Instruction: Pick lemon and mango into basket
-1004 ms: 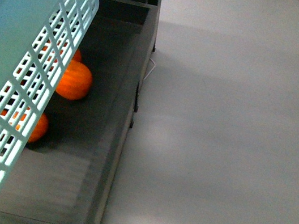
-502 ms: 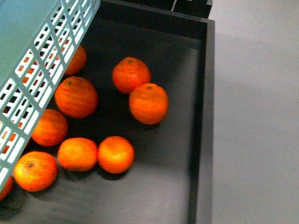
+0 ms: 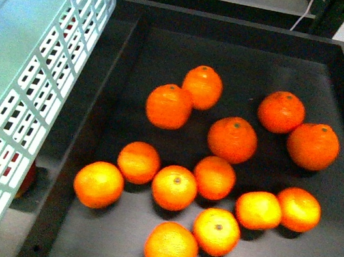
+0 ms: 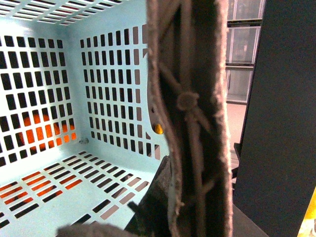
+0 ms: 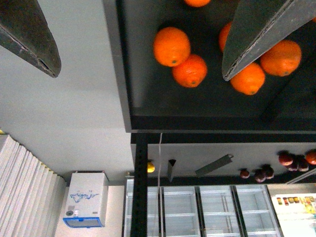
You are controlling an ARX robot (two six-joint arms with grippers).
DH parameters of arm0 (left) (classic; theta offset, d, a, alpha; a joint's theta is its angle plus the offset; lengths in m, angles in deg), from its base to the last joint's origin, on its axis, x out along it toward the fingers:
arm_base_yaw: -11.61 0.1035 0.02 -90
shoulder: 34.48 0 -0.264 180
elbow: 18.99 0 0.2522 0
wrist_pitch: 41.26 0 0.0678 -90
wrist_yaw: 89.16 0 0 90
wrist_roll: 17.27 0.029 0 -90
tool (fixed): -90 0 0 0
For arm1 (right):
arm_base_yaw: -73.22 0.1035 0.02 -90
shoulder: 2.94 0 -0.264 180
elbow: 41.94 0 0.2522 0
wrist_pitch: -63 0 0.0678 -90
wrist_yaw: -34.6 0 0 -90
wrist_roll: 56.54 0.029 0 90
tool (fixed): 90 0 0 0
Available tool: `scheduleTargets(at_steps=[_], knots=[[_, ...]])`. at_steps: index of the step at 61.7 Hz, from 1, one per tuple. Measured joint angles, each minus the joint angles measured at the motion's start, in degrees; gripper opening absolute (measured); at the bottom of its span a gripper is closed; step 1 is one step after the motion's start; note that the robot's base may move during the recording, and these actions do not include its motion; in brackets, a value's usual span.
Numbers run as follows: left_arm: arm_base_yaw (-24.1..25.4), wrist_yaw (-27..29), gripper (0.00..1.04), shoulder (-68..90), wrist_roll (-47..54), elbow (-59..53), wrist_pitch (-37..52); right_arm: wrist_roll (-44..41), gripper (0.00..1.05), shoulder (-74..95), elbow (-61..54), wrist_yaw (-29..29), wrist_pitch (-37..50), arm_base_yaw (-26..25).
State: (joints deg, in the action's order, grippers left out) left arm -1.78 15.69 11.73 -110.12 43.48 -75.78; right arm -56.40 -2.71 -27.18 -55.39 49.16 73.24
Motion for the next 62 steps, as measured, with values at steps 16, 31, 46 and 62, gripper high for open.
scheduleTargets(at_steps=[16,31,46,62], knots=[[0.00,-0.02,0.06,0.04,0.00,-0.09,0.00,0.02,0.96,0.00,0.00,-0.09,-0.02,0.00],[0.00,0.04,0.06,0.07,0.00,-0.09,0.00,0.00,0.96,0.00,0.00,-0.13,0.00,0.00],[0.00,0.00,0.06,0.07,0.00,-0.09,0.00,0.00,0.96,-0.02,0.00,-0.04,0.00,0.00],[0.04,0.13,0.06,0.04,0.13,-0.09,0.00,0.00,0.96,0.00,0.00,-0.15,0.00,0.00]])
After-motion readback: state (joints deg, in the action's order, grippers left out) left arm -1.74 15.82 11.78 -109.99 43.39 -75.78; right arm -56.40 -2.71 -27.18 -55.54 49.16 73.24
